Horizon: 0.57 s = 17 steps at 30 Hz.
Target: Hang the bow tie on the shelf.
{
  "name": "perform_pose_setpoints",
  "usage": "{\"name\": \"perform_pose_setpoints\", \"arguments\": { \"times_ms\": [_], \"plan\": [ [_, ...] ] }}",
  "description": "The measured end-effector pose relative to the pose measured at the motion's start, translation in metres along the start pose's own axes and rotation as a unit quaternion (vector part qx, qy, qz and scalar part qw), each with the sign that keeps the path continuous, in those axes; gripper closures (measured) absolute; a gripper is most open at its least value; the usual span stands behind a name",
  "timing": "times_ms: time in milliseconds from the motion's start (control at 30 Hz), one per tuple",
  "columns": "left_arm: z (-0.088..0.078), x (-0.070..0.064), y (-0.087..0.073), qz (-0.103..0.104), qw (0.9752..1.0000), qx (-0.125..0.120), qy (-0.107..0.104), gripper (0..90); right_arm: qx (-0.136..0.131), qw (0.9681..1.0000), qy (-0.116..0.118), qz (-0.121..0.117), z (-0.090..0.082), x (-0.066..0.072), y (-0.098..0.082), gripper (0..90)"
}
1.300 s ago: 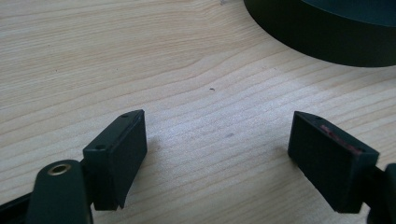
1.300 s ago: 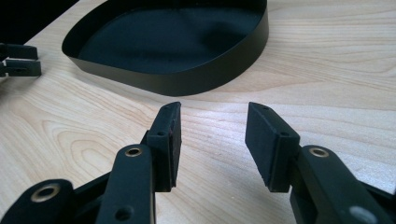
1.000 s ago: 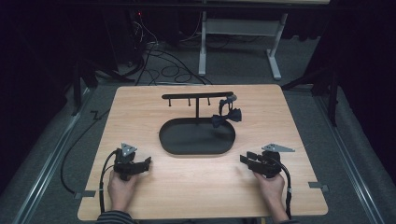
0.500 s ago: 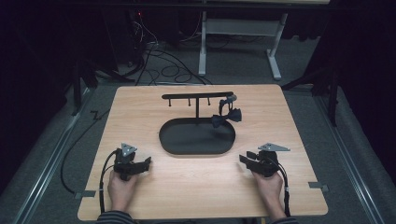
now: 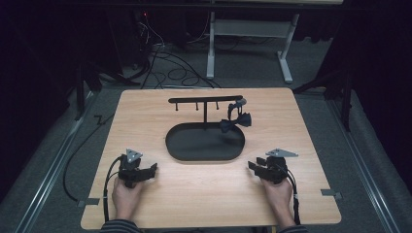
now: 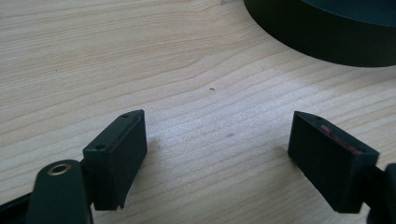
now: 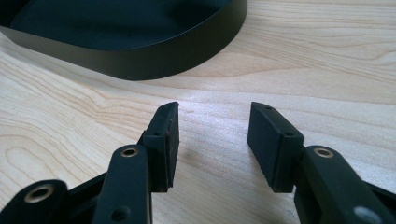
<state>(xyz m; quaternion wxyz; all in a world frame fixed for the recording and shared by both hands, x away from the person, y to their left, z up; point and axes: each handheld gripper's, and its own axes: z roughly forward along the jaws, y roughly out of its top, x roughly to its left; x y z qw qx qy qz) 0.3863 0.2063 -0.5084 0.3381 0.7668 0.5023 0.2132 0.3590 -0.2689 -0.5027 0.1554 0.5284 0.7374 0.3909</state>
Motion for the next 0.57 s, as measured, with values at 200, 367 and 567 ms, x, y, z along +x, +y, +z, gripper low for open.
{"name": "perform_pose_setpoints", "arguments": {
  "times_ms": [200,367,567],
  "plan": [
    [0.000,0.000,0.000,0.001,1.0000,0.000,0.000,19.9,0.009,0.9983,-0.034,-0.047,0.002,0.012,0.000,49.8],
    [0.000,0.000,0.000,0.001,1.0000,0.000,-0.001,19.9,0.017,0.9947,-0.054,-0.085,0.005,0.021,-0.001,47.9],
    [0.000,0.000,0.000,0.001,1.0000,0.000,-0.001,19.9,0.017,0.9947,-0.054,-0.085,0.005,0.021,-0.001,47.9]
  ]
}}
